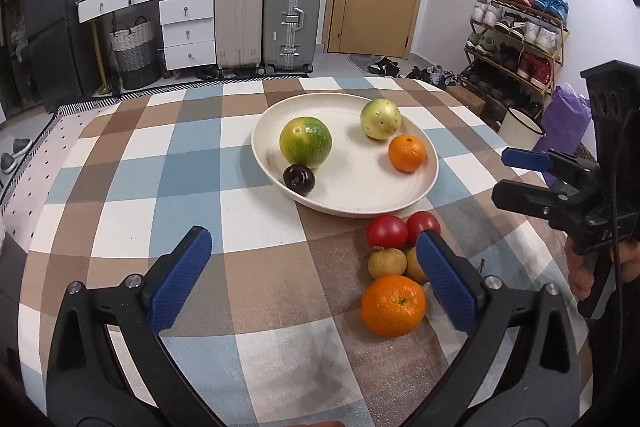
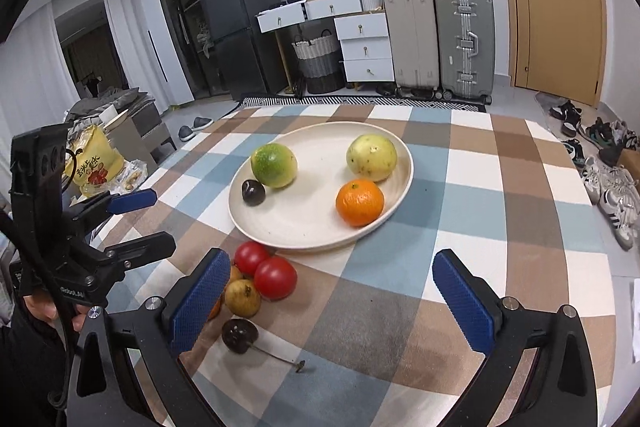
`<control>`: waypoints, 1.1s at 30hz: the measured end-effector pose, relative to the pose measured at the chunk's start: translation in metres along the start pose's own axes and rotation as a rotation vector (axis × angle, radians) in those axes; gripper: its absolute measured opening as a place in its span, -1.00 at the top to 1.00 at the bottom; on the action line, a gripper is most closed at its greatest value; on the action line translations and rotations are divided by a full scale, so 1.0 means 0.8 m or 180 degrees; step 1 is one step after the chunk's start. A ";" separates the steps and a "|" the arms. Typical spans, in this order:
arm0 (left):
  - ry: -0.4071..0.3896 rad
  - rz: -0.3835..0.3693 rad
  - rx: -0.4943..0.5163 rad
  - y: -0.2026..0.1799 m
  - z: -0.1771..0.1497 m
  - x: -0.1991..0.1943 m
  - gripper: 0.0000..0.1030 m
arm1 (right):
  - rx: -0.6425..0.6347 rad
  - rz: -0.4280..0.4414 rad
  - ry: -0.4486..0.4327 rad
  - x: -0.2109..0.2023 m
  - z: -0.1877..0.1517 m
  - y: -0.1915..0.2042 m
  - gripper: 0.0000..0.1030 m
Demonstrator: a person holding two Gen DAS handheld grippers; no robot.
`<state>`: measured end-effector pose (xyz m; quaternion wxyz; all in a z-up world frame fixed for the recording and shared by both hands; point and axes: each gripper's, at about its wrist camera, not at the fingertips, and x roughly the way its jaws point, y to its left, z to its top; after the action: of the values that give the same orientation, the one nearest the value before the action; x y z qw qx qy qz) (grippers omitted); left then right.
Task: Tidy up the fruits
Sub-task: 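Release the plum and green pomelo onto the plate and withdraw both tools, then grasp an orange with the left tool while the right tool grasps a dark cherry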
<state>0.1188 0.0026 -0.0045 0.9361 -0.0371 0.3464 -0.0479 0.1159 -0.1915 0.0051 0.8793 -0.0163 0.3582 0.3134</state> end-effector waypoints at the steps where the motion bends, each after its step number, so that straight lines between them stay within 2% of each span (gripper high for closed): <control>1: 0.0001 -0.0014 0.0026 -0.003 -0.001 -0.001 -0.97 | -0.0012 0.0005 0.0023 0.001 -0.001 0.000 -0.99; 7: 0.0063 -0.0115 0.0127 -0.009 -0.007 0.000 -0.97 | -0.0167 -0.0002 0.0169 0.013 -0.009 0.009 -0.99; 16: 0.0301 -0.0175 0.0307 -0.023 -0.018 0.017 -0.97 | -0.0267 0.0088 0.0413 0.028 -0.021 0.016 -0.99; 29: 0.0521 -0.0349 0.0530 -0.038 -0.032 0.027 -0.97 | -0.0515 0.0287 0.0659 0.042 -0.036 0.040 -0.98; 33: 0.0555 -0.0395 0.0523 -0.038 -0.033 0.028 -0.87 | -0.0573 0.0300 0.0682 0.043 -0.039 0.045 -0.97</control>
<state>0.1169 -0.0310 -0.0361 0.8976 0.0226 0.4183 -0.1370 0.0952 -0.1522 -0.0328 0.8154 -0.1115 0.4208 0.3816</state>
